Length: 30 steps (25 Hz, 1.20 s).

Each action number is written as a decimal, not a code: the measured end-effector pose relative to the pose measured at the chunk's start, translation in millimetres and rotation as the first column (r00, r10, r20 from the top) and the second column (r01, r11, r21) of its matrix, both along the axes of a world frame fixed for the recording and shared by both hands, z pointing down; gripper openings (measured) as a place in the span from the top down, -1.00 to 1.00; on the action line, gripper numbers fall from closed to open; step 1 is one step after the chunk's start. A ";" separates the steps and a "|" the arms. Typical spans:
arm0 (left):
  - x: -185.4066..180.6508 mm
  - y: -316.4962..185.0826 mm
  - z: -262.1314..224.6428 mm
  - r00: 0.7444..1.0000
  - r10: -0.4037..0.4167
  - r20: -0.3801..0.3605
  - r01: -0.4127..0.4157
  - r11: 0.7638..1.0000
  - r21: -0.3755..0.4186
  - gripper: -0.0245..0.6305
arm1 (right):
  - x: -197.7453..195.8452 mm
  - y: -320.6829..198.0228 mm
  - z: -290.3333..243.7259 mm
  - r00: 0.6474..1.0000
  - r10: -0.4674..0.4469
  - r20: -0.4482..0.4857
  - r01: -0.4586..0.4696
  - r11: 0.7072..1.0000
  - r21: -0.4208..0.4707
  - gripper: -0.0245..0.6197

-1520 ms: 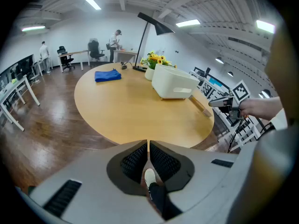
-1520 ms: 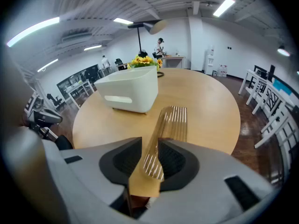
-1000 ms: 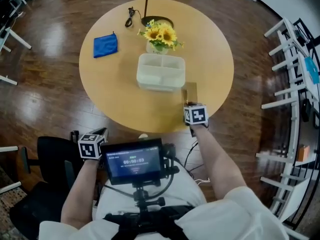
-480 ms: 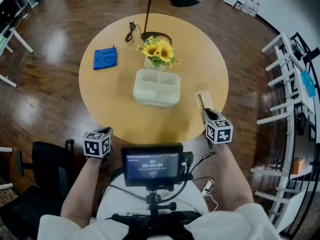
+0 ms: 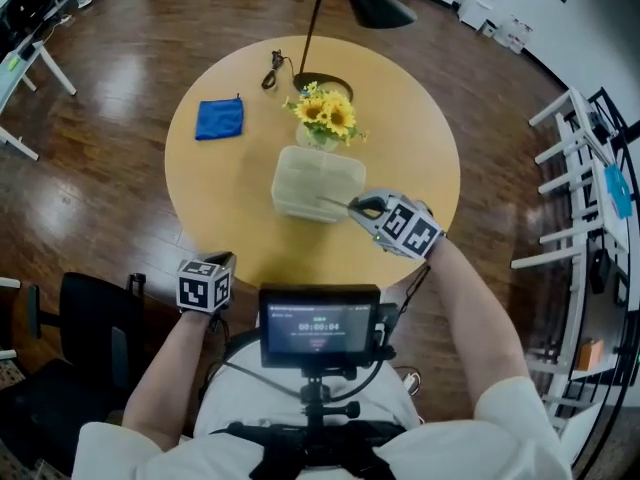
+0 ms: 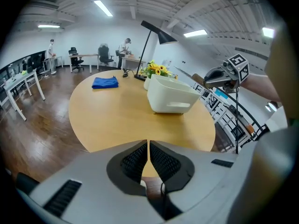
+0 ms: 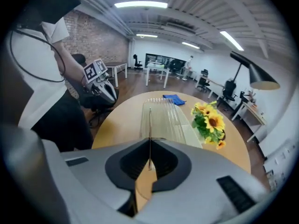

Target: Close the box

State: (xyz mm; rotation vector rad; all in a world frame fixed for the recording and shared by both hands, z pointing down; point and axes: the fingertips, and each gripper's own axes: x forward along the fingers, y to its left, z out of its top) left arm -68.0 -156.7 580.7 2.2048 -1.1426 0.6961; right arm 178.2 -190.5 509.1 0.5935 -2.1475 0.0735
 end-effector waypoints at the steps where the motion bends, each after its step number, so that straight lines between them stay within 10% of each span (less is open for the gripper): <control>1: -2.7 2.1 0.9 1.000 -0.008 0.000 0.008 1.000 -0.004 0.87 | -7.8 -2.9 6.5 0.999 -0.036 -0.019 0.036 0.999 -0.019 0.90; 30: -39.8 10.5 12.8 0.996 -0.088 0.001 0.088 0.995 -0.048 0.87 | -41.2 -29.3 39.3 0.994 -0.095 -0.044 0.084 0.972 -0.218 0.90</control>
